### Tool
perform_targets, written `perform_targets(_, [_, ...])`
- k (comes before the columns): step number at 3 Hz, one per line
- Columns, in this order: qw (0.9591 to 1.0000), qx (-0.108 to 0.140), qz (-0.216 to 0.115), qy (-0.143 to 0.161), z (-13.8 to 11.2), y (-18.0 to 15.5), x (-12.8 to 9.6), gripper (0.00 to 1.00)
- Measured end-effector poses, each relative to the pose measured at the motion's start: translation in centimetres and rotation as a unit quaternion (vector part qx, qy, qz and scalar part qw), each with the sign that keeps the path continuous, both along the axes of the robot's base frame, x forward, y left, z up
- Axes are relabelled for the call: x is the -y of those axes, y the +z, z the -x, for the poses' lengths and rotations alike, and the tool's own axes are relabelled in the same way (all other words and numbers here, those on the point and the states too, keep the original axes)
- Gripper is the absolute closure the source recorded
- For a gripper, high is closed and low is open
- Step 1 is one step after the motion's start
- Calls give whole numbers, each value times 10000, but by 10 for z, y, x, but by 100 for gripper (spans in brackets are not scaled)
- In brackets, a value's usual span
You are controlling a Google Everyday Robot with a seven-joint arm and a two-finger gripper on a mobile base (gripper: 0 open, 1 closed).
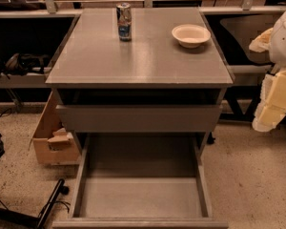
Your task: Place redbull can into middle drawer
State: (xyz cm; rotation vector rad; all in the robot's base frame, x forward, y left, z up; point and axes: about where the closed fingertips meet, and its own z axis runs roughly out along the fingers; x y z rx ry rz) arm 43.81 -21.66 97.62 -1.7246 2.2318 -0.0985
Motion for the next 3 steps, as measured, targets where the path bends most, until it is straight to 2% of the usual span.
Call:
perform_targets(1, [10000,0,0,0,0,0,0,0])
perform_targets(2, [9997,113,-233,17,-12,-4,-5,0])
perform_targets(3, [9924,514,-1084,284,-61,-12,-26,0])
